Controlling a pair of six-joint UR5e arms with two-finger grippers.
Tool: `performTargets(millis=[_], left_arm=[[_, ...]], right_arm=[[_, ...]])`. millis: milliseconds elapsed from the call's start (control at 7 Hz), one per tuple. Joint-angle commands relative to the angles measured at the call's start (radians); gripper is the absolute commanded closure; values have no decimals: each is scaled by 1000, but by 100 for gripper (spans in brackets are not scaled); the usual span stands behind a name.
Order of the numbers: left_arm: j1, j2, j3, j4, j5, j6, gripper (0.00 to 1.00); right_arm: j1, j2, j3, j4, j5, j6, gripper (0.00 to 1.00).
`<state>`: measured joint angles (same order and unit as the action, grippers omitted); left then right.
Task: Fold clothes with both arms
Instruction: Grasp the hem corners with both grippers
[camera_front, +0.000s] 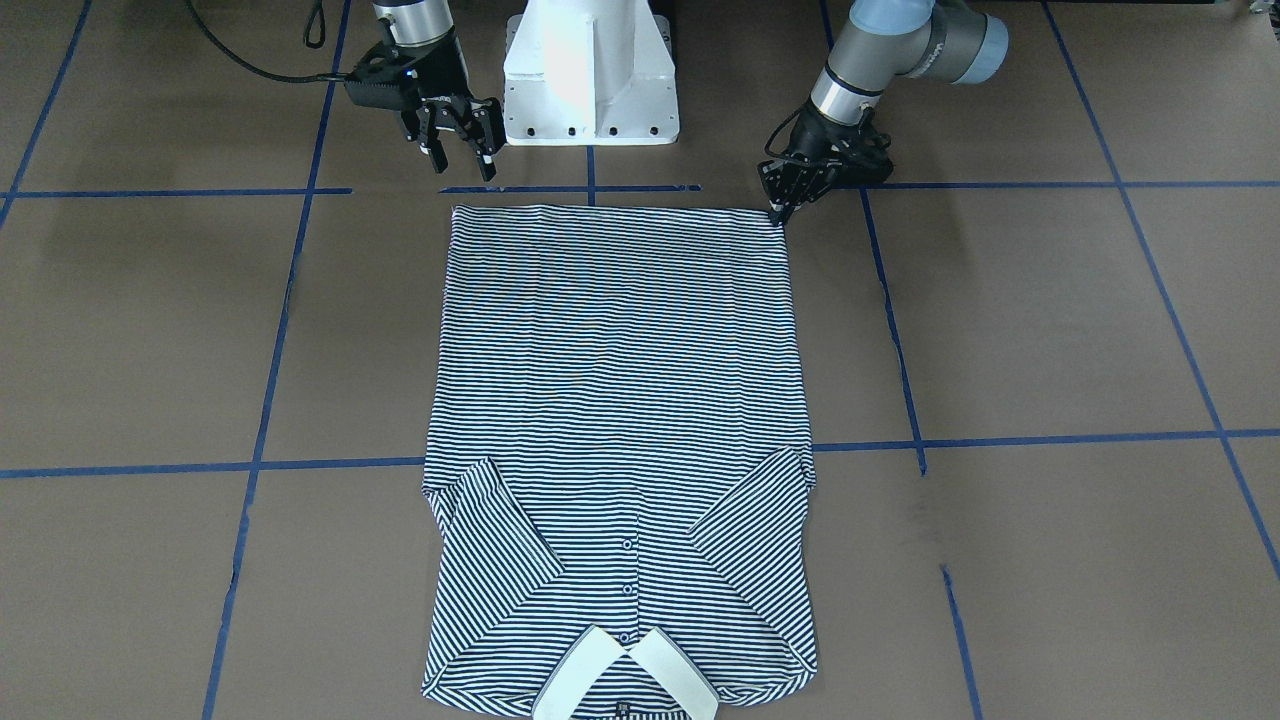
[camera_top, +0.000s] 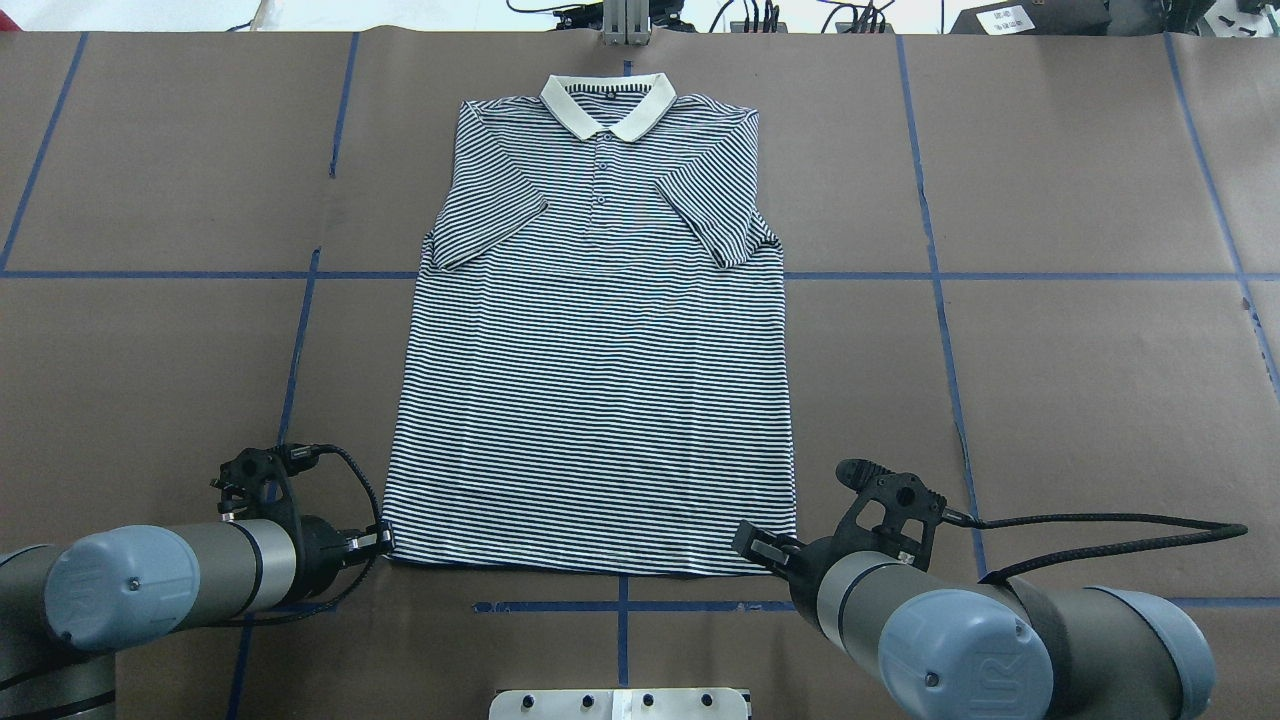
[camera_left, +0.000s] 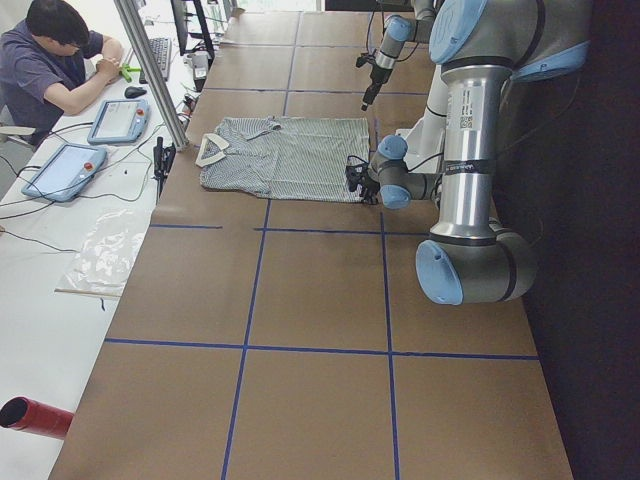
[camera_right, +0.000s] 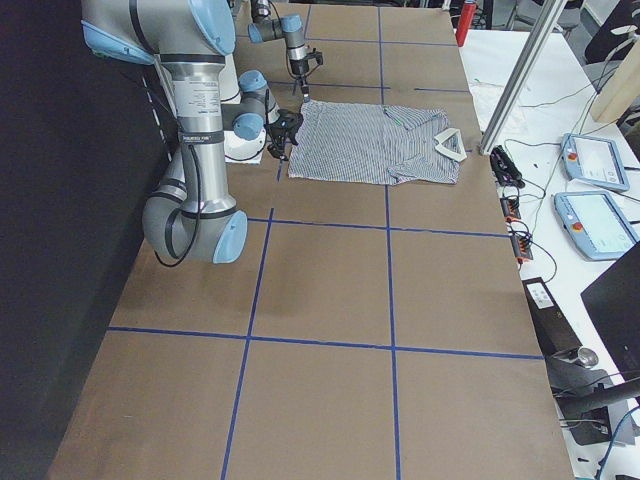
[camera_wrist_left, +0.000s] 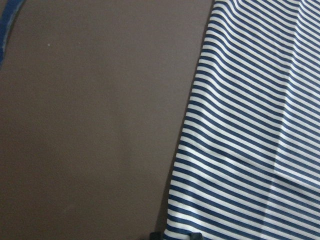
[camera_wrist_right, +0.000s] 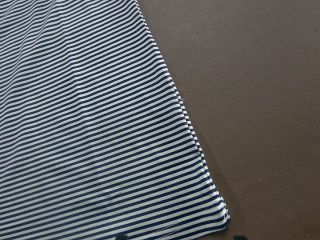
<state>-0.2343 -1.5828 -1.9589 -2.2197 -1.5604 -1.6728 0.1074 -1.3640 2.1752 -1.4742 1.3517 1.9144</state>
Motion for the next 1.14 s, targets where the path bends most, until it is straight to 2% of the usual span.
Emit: performTargets(millis=[0, 143, 286, 1000], left_arm=[[3, 0, -3, 0, 0, 1, 100], [3, -3, -9, 0, 0, 5, 100], [3, -9, -17, 0, -3, 5, 100], [3, -28, -18, 0, -1, 4, 100]], right_arm=[[-2, 0, -5, 0, 0, 0, 23], [-12, 8, -24, 0, -9, 6, 28], [-20, 28, -72, 0, -26, 53, 45], [-34, 14, -136, -3, -25, 67, 46]])
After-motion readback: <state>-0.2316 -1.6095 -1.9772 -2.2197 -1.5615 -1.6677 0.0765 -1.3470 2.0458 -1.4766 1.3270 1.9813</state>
